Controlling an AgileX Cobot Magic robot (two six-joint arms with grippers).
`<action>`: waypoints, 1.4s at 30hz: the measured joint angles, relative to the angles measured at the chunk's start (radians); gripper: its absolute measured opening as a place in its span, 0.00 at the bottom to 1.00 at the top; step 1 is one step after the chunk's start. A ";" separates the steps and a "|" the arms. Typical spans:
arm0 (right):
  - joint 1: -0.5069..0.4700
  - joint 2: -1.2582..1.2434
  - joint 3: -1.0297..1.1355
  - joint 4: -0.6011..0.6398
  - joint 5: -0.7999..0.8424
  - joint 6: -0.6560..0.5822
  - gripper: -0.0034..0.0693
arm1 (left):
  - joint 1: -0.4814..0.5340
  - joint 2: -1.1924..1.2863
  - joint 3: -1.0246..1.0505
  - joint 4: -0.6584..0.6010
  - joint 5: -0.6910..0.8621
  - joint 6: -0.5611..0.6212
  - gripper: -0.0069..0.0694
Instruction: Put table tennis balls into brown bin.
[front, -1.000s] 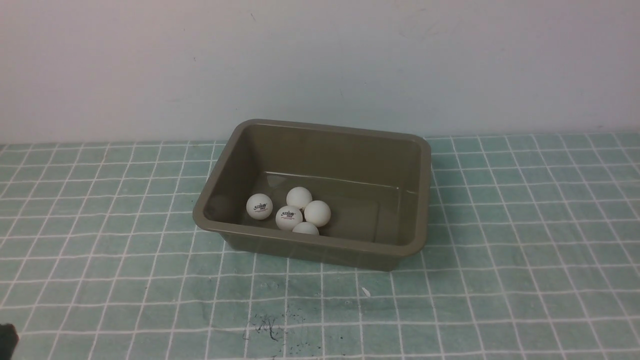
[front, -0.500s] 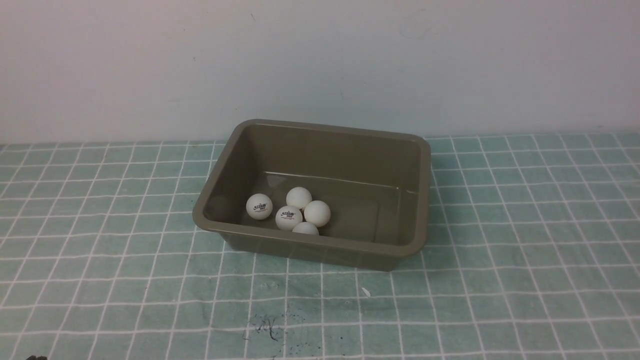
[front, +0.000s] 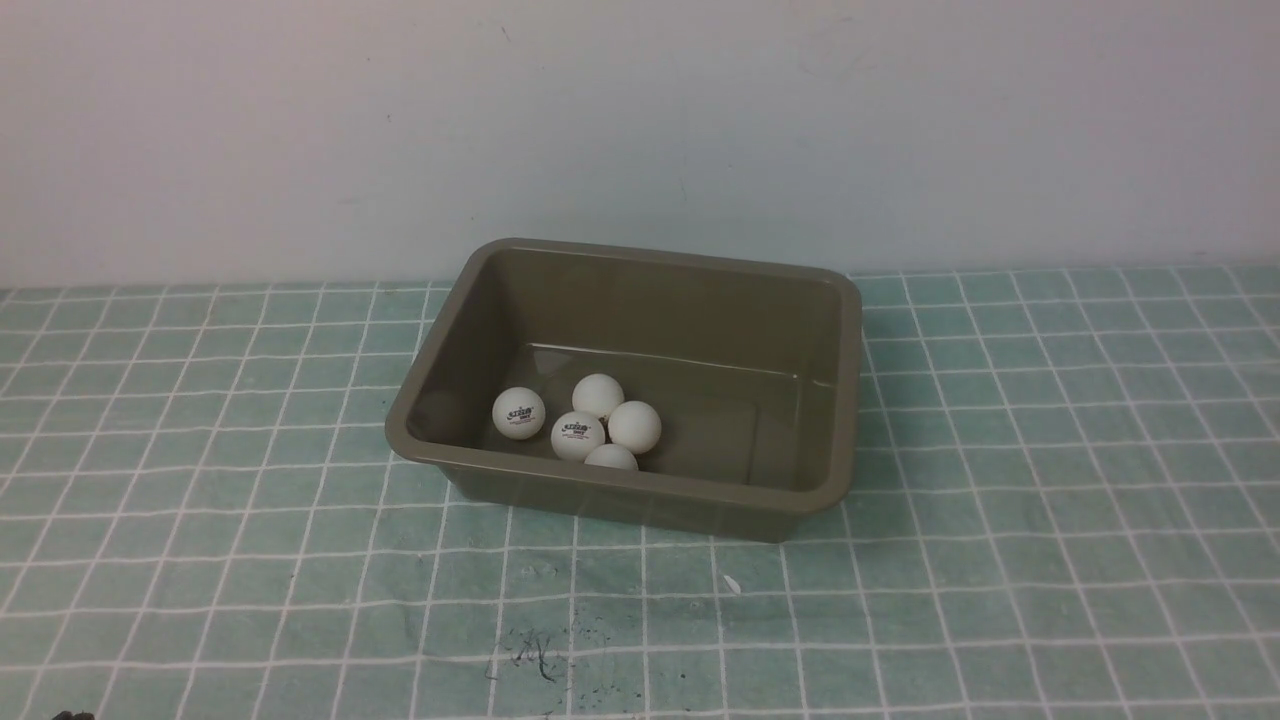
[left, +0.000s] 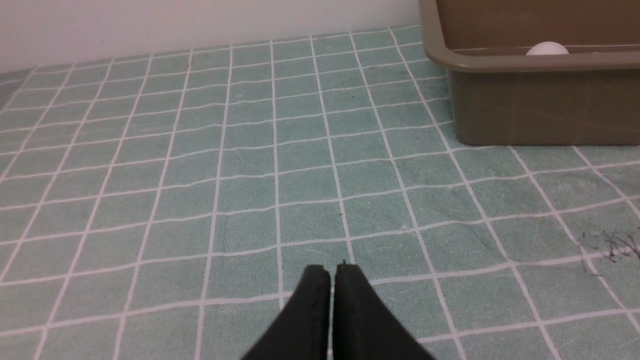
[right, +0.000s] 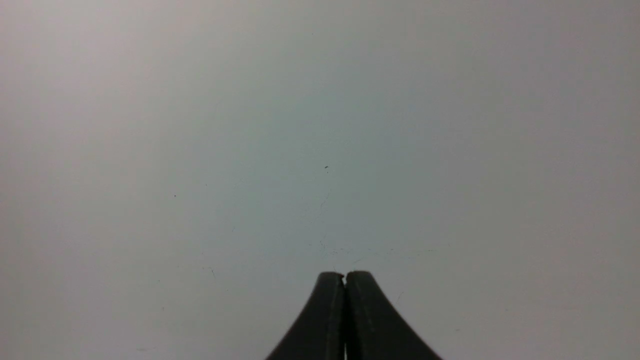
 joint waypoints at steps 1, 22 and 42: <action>0.000 0.000 0.000 0.000 0.000 0.000 0.03 | 0.000 0.000 0.000 0.000 0.000 -0.001 0.08; -0.131 0.000 0.077 0.295 0.150 -0.264 0.03 | 0.000 0.000 0.000 0.000 0.000 -0.003 0.08; -0.413 0.001 0.478 0.290 0.049 -0.264 0.03 | 0.000 0.001 0.000 0.000 0.000 -0.003 0.08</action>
